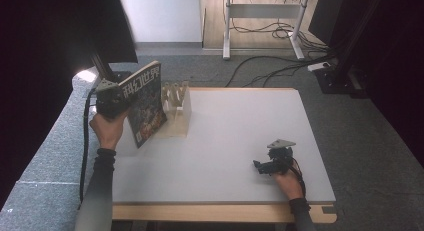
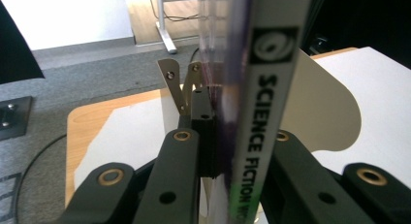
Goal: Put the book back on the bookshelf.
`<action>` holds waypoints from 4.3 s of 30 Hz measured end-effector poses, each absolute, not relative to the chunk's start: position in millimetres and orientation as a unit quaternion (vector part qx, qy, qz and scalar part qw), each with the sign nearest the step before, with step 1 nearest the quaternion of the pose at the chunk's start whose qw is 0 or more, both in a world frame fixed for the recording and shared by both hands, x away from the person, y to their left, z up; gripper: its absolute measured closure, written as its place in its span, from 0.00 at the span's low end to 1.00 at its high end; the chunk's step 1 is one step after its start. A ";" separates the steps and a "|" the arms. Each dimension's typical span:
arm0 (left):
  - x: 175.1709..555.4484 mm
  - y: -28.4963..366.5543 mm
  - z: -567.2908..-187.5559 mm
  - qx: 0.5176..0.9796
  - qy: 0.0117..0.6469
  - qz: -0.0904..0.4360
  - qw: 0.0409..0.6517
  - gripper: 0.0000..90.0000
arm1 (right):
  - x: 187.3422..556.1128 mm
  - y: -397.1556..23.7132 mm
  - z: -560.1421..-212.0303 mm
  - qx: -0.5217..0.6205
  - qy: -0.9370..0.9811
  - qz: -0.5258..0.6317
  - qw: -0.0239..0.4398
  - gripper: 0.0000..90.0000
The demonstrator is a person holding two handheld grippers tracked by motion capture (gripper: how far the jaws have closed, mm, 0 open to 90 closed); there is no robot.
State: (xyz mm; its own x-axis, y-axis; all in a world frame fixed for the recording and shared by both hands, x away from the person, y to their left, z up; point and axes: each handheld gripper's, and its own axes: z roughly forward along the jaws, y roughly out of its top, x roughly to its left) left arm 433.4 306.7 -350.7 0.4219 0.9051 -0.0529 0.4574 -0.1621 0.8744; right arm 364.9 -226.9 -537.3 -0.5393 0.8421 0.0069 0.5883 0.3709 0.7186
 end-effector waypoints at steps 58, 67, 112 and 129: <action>387.6 309.8 -352.9 0.772 0.422 0.200 0.430 0.02 | 365.3 -226.8 -537.1 0.441 0.808 0.344 0.186 0.00; 355.6 298.4 -348.5 0.793 0.382 0.192 0.434 0.00 | 365.1 -226.6 -537.0 0.442 0.808 0.343 0.185 0.00; 352.4 216.4 -497.8 0.844 0.321 0.123 0.413 0.00 | 364.9 -226.6 -537.0 0.443 0.807 0.343 0.185 0.00; 350.1 203.4 -528.6 0.879 0.321 0.118 0.331 0.00 | 364.7 -226.6 -537.2 0.443 0.807 0.344 0.184 0.00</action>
